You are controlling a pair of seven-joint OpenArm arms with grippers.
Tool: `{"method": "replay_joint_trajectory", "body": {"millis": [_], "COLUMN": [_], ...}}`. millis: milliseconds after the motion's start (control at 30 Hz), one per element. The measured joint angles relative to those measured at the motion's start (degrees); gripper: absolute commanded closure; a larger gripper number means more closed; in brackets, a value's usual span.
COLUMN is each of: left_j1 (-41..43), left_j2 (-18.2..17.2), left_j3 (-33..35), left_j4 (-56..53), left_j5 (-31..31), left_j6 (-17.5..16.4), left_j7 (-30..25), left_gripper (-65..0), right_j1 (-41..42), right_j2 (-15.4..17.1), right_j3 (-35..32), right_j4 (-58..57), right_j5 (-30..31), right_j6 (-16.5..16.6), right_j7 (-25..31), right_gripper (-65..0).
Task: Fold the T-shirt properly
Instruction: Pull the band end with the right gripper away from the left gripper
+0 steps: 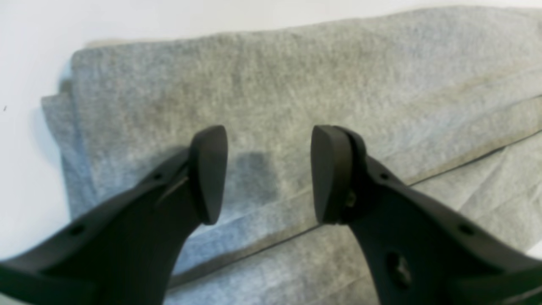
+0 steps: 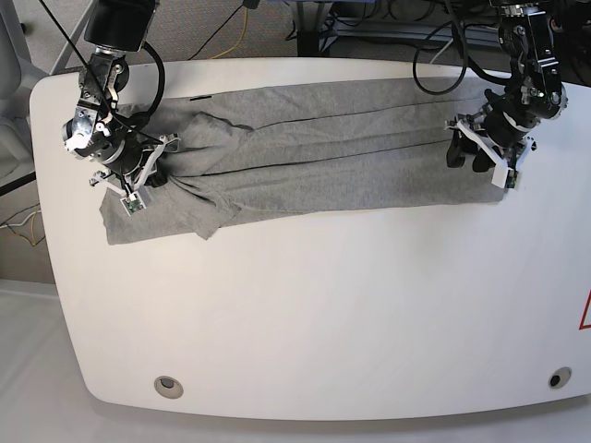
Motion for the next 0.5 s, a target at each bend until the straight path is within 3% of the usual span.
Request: {"method": "replay_joint_trajectory", "body": {"millis": [500], "left_j1": [0.0], "left_j2": [0.0], "left_j3": [0.0], "left_j4": [0.0], "left_j5": [-0.02], "left_j6": [-0.02], "left_j7": [0.0], "left_gripper": [-29.1], "right_j1": [-1.42], "right_j2": [0.63], "right_j3": [3.54], "right_j4": [-3.04], "right_j5": [1.9], "right_j6": [0.35], "right_j7": [5.4], "right_gripper": [0.0]}}
